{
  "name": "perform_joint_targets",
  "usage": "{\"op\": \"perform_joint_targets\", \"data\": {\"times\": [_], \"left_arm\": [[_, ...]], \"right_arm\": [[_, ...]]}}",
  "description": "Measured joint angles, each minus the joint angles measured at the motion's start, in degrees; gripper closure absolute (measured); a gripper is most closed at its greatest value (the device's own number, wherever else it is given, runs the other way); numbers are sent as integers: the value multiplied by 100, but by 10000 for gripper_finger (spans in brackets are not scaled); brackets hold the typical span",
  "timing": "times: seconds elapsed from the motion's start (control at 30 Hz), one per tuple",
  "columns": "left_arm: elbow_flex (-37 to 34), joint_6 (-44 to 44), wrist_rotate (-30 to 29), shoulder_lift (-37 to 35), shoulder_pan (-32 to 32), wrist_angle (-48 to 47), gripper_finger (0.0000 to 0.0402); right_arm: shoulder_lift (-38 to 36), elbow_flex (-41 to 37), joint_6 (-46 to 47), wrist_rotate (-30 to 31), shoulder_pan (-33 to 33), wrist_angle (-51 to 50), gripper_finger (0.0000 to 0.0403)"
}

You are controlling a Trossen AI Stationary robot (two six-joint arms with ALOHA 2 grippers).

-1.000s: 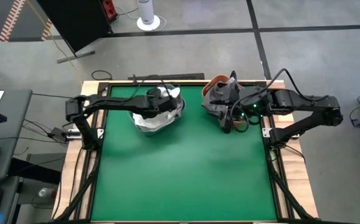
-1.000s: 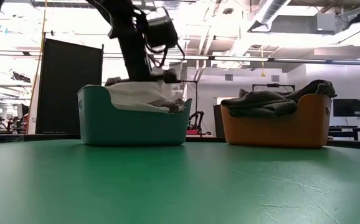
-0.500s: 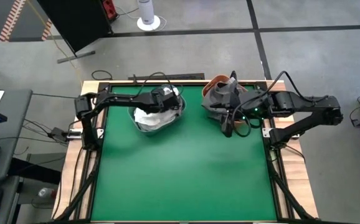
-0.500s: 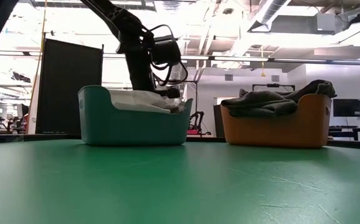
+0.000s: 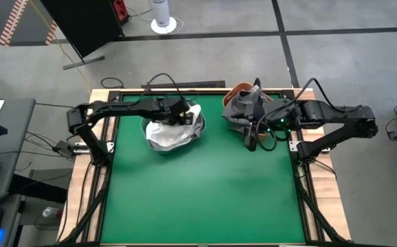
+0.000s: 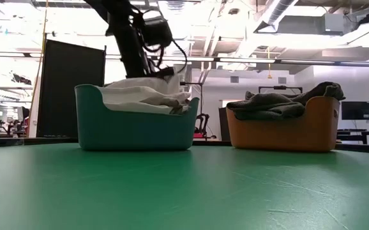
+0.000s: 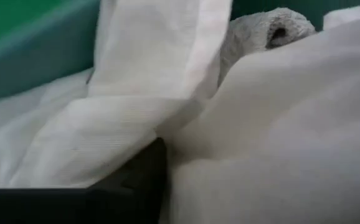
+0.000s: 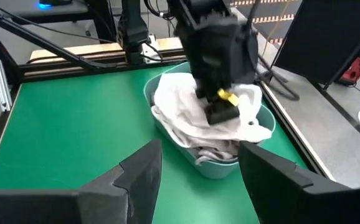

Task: Sort towels by color in basket
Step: Put the white towel into the blue bin

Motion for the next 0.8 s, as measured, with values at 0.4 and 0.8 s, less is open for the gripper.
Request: {"op": "perform_joint_targets", "data": {"times": [0.4,0.8], "left_arm": [[2,642,539,-1408,221,-512,188],[9,1312,246,-2523,297,21,188]], "right_arm": [[2,0,-148,2,-200,79,163],[2,0,-187,2,-271,199,163]]}}
